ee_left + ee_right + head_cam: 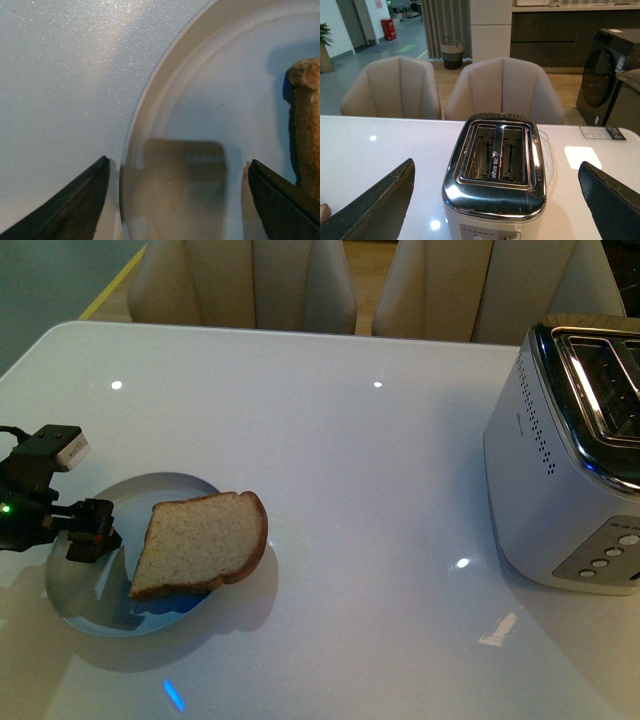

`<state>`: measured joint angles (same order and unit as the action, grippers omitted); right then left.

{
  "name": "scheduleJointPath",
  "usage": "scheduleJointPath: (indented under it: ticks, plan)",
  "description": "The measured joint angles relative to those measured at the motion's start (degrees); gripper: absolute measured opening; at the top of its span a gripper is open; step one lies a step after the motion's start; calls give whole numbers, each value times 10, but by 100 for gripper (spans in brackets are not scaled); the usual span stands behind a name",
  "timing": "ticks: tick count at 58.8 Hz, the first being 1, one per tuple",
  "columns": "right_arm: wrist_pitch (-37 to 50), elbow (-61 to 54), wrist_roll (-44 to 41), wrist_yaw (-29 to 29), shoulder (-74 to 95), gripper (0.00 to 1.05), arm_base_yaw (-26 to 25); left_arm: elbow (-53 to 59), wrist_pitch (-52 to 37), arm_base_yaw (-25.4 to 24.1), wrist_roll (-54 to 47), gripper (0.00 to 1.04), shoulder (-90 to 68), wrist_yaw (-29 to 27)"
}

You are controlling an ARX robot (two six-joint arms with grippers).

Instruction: Left arm holds plate, right arm toasts bread

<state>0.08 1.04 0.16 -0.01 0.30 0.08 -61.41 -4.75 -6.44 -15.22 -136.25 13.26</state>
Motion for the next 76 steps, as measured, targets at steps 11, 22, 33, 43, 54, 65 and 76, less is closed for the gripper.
scheduleJointPath:
  ticks: [11, 22, 33, 43, 54, 65, 76]
  plan:
    - [0, 0, 0, 0, 0, 96, 0, 1, -11, -5, 49, 36, -3, 19]
    - [0, 0, 0, 0, 0, 96, 0, 23, -43, -17, 130, 6, -3, 71]
    - [0, 0, 0, 0, 0, 96, 0, 60, -89, -27, 213, 3, 19, 115]
    - [0, 0, 0, 0, 0, 96, 0, 98, -107, -30, 256, 3, 76, 125]
    - [0, 0, 0, 0, 0, 96, 0, 127, -111, -29, 290, 3, 151, 141]
    - [0, 0, 0, 0, 0, 96, 0, 150, -85, -1, 336, 3, 266, 137]
    - [0, 0, 0, 0, 0, 96, 0, 150, -40, 58, 381, 3, 366, 116]
